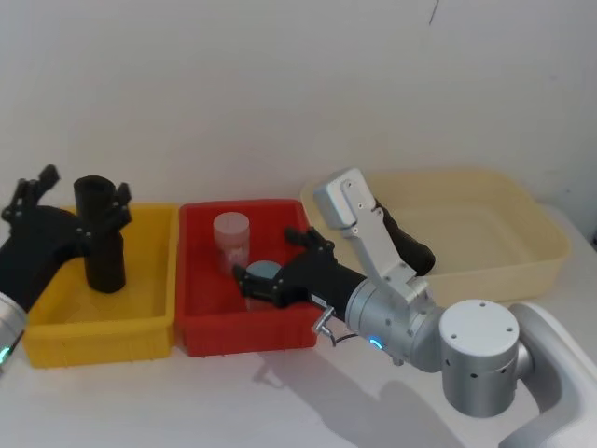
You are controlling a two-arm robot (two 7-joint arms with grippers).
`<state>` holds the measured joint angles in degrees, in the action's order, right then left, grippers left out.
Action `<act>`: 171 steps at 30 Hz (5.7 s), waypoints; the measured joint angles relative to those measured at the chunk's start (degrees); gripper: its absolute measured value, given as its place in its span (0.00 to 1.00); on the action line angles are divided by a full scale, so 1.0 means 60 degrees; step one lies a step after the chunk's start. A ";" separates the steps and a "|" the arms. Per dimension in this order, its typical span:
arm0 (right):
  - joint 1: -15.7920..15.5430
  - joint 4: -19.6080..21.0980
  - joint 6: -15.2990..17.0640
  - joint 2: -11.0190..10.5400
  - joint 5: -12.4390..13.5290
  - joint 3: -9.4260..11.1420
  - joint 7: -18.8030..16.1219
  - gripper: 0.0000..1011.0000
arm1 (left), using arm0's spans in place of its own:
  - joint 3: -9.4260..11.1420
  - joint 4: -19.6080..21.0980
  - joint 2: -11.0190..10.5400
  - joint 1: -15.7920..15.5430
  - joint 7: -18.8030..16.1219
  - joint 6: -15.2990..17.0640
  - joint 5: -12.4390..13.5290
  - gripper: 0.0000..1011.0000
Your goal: Pick up the garbage bag with the one hand and transfer it to the other hand.
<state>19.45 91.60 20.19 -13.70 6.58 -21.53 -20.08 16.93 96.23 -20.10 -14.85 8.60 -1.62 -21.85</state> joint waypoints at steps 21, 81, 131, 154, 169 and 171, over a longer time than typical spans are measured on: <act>0.0080 -0.0491 0.0296 -0.0131 -0.0360 -0.0146 0.0301 0.99 | -0.0466 0.0536 -0.0168 0.0719 -0.0557 -0.0319 0.0174 0.99; 0.0976 -0.1931 0.0343 0.0524 0.0150 -0.0139 0.0245 0.99 | -0.0567 0.0656 -0.0204 0.0884 -0.0680 -0.0388 0.0209 0.99; 0.1321 -0.2321 0.0048 0.0741 0.0546 0.0236 0.0393 0.66 | -0.0567 0.0654 -0.0204 0.0883 -0.0679 -0.0388 0.0209 0.99; 0.1946 -0.2049 -0.0821 0.0400 0.0731 0.1366 0.1148 0.66 | -0.0567 0.0654 -0.0204 0.0882 -0.0679 -0.0387 0.0209 0.99; 0.2324 -0.3392 -0.0786 0.0064 0.0162 0.1248 0.1162 0.66 | -0.0567 0.0654 -0.0203 0.0882 -0.0679 -0.0387 0.0209 0.99; 0.2326 -0.3546 -0.0740 0.0035 0.0086 0.1177 0.1105 0.66 | -0.0567 0.0654 -0.0204 0.0882 -0.0679 -0.0387 0.0209 0.99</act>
<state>33.40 70.32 15.75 -13.49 7.09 -14.46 -13.46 13.53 100.15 -21.32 -9.55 4.52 -3.94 -20.59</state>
